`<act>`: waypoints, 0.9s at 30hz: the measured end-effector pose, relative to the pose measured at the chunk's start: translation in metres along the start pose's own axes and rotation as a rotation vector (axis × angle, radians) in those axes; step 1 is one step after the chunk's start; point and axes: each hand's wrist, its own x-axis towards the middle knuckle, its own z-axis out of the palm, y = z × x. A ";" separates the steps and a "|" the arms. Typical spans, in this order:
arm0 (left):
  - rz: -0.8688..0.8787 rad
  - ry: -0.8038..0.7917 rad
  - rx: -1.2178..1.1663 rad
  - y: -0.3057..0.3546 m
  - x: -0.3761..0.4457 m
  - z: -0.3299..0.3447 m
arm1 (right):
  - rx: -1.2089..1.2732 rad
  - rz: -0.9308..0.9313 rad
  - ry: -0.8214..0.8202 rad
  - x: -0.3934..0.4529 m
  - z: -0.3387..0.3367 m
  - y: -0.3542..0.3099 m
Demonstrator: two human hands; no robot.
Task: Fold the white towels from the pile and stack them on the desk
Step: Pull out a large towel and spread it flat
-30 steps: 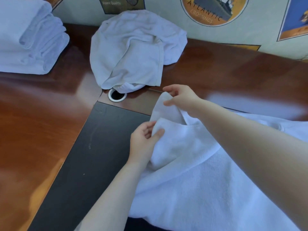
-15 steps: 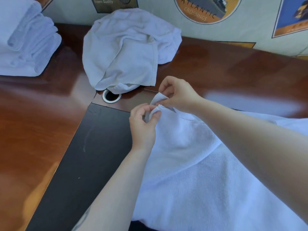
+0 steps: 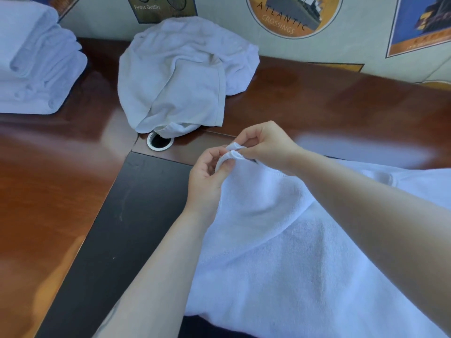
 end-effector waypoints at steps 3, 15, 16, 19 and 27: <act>0.068 -0.010 0.072 0.006 -0.001 0.004 | 0.034 0.053 0.005 -0.009 0.002 -0.004; 0.080 0.087 0.291 0.016 -0.030 0.006 | 0.036 -0.017 0.042 -0.053 0.003 -0.018; 0.073 0.047 0.357 0.017 -0.036 -0.001 | 0.051 -0.028 0.078 -0.055 0.003 -0.021; -0.096 -0.044 0.489 0.013 -0.067 -0.028 | 0.073 -0.071 0.146 -0.063 -0.002 -0.033; -0.379 -0.156 0.784 0.001 -0.133 -0.095 | -0.153 -0.224 0.374 -0.104 -0.010 -0.067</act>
